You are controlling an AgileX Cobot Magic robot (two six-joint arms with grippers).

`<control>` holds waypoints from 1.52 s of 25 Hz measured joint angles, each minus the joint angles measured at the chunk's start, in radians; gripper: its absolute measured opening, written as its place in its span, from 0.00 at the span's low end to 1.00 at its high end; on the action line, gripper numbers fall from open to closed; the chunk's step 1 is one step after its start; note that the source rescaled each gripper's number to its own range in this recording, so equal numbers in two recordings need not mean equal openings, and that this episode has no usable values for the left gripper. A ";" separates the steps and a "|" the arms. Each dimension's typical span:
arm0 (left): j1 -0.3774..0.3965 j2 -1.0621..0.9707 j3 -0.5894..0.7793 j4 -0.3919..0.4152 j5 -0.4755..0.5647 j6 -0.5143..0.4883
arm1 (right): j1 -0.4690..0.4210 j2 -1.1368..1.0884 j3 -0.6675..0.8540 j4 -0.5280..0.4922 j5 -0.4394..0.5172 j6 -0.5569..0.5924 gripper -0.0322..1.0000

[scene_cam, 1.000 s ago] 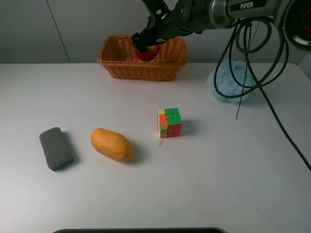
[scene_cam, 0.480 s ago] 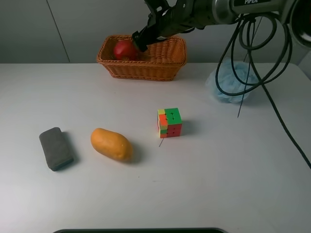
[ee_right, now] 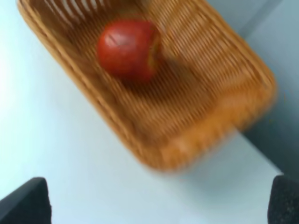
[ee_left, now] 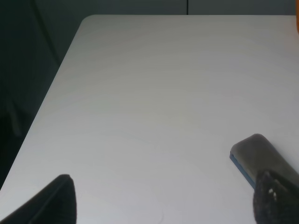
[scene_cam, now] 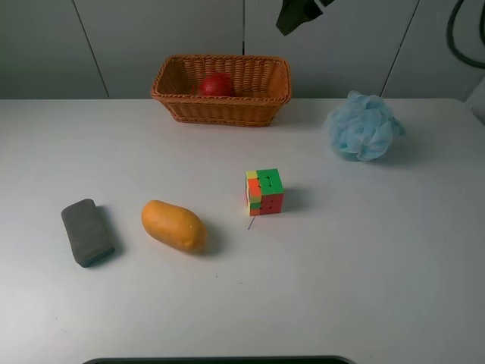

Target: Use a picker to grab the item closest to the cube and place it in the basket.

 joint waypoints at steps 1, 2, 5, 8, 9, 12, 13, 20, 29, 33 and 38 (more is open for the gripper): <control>0.000 0.000 0.000 0.000 0.000 0.000 | -0.028 -0.029 0.000 -0.024 0.055 0.013 1.00; 0.000 0.000 0.000 0.000 0.000 0.000 | -0.053 -0.064 0.000 -0.047 0.099 0.023 1.00; 0.000 0.000 0.000 0.000 0.000 0.000 | -0.136 -0.167 0.005 -0.075 0.192 0.041 1.00; 0.000 0.000 0.000 0.000 0.000 0.000 | -0.231 -0.303 0.069 -0.081 0.208 0.054 1.00; 0.000 0.000 0.000 0.000 0.000 0.000 | -0.258 -0.361 0.108 -0.081 0.207 0.056 1.00; 0.000 0.000 0.000 0.000 0.000 0.000 | -0.346 -0.550 0.255 -0.083 0.211 0.062 1.00; 0.000 0.000 0.000 0.000 0.000 0.000 | -0.371 -0.623 0.316 -0.083 0.211 0.062 1.00; 0.000 0.000 0.000 0.000 0.000 0.000 | -0.407 -1.136 0.668 -0.081 0.097 0.099 1.00; 0.000 0.000 0.000 0.000 0.000 0.000 | -0.407 -1.632 0.952 -0.171 0.124 0.329 1.00; 0.000 0.000 0.000 0.000 0.000 0.000 | -0.407 -1.807 1.094 -0.187 0.114 0.423 1.00; 0.000 0.000 0.000 0.002 0.000 0.000 | -0.407 -1.864 1.221 -0.203 0.120 0.505 1.00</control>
